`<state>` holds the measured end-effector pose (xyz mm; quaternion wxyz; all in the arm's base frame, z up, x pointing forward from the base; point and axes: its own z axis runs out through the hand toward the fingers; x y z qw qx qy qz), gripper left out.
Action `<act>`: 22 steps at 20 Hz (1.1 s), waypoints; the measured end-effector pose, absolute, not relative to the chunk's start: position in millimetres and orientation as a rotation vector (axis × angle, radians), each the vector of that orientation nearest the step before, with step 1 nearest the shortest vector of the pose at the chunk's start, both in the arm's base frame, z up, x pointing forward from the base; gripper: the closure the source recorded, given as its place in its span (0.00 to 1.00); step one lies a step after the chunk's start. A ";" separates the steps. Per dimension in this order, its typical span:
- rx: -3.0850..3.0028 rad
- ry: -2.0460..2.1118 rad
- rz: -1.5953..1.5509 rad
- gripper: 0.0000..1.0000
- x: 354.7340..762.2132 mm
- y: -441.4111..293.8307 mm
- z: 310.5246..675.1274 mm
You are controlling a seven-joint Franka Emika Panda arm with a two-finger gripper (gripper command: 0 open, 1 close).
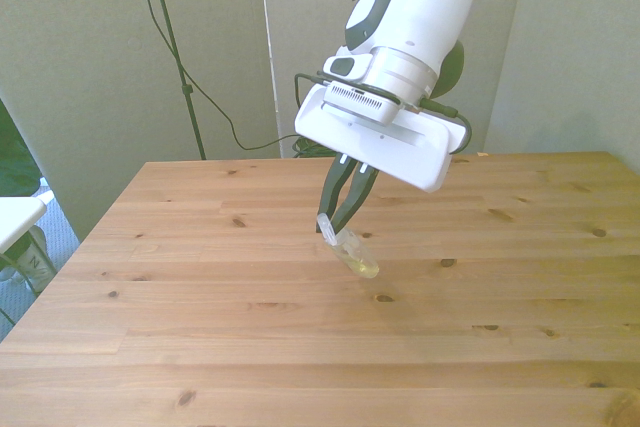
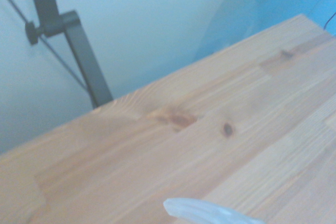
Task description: Stand the sanitizer
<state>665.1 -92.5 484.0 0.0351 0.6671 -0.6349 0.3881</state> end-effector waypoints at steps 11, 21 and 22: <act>1.623 -1.921 1.589 1.00 703.8 -39.3 452.6; 1.566 -1.894 1.612 1.00 711.3 -41.5 422.9; 1.563 -1.892 1.607 1.00 711.9 -42.0 419.8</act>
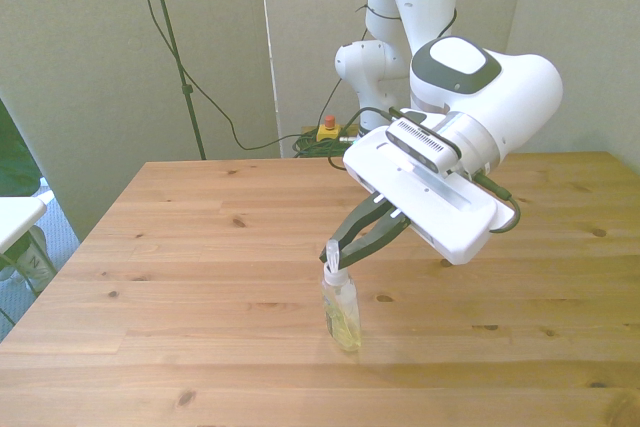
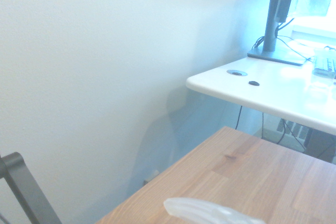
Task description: Stand the sanitizer
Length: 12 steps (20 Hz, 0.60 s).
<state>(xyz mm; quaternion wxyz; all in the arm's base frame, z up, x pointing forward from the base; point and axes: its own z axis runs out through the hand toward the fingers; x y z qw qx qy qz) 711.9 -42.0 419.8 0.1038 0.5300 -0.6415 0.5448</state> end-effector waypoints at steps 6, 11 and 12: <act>1.558 -1.891 1.601 0.00 713.4 -42.7 416.0; 1.564 -1.893 1.601 0.00 713.6 -40.3 416.3; 1.566 -1.893 1.601 0.00 713.6 -39.2 416.6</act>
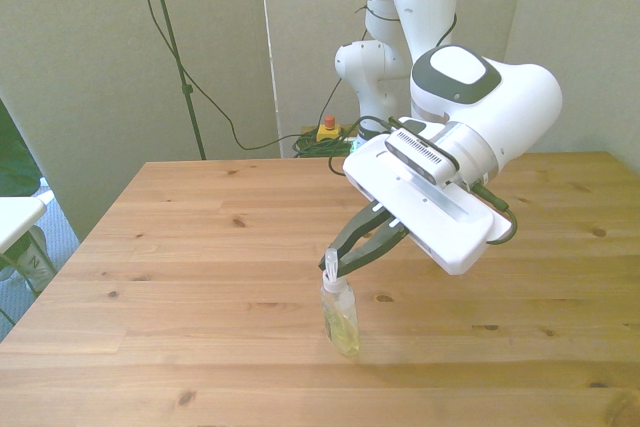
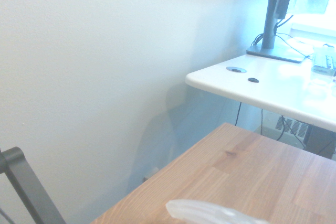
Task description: Stand the sanitizer
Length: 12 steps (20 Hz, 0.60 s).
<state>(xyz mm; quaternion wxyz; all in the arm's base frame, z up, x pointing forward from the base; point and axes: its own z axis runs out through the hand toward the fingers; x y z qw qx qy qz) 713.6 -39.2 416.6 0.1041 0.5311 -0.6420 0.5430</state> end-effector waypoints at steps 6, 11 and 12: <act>1.576 -1.899 1.611 0.00 712.8 -32.9 422.8; 1.633 -1.908 1.583 0.00 709.7 -25.6 419.6; 1.649 -1.908 1.573 0.00 708.4 -25.5 419.7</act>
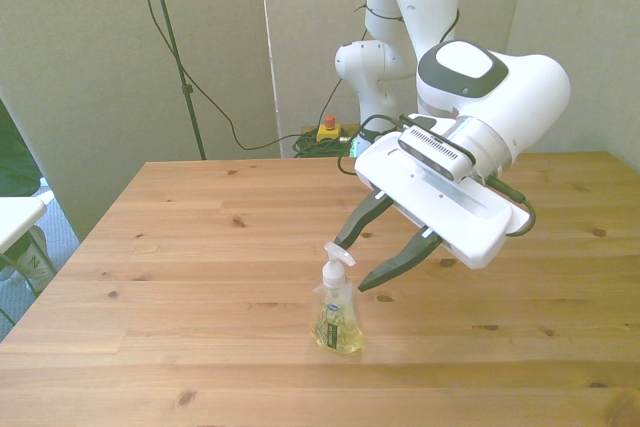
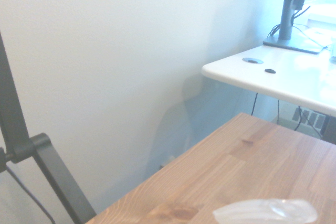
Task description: Stand the sanitizer
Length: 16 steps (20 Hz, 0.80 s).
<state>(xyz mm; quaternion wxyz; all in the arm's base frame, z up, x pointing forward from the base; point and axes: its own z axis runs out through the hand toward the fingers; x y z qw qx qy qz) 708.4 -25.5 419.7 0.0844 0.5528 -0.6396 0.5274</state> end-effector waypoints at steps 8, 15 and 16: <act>1.879 -1.945 1.313 0.00 690.8 -28.5 430.4; 2.250 -1.846 0.965 0.00 647.1 -9.2 449.0; 2.302 -1.821 0.913 0.00 638.5 -7.1 451.9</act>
